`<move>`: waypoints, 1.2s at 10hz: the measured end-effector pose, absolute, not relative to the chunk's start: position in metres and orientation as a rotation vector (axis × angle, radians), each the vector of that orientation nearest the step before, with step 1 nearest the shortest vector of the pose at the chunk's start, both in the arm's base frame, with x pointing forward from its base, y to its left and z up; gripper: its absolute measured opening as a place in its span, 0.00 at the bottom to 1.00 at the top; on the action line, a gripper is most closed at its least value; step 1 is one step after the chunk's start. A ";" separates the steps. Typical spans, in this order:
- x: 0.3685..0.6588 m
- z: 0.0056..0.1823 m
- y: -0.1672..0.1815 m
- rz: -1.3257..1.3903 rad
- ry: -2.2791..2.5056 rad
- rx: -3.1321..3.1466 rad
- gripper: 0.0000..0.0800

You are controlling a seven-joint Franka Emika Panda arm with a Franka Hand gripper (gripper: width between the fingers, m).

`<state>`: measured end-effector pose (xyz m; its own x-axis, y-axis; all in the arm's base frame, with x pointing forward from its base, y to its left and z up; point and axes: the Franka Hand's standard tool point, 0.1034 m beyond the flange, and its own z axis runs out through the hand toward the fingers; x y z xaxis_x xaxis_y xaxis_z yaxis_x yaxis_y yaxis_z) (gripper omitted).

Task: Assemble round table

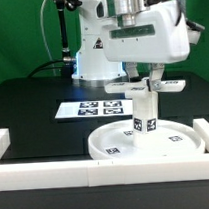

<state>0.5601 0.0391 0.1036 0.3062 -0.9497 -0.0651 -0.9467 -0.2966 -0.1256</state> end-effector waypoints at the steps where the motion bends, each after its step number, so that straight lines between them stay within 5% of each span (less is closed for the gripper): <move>1: 0.560 0.104 0.039 -0.022 1.886 -2.332 0.55; 9: 0.562 0.103 0.039 0.073 2.442 -1.747 0.56; 10: 0.562 0.103 0.039 0.072 2.431 -1.761 0.76; 12: 0.564 0.117 0.041 0.061 2.341 -1.840 0.80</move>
Offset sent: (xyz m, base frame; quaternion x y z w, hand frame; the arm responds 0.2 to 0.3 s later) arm -0.0051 0.0050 -0.0094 -0.0293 0.0233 0.2720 0.9616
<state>0.5637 0.0412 0.1166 -0.2286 -0.9615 -0.1527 -0.9681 0.2411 -0.0684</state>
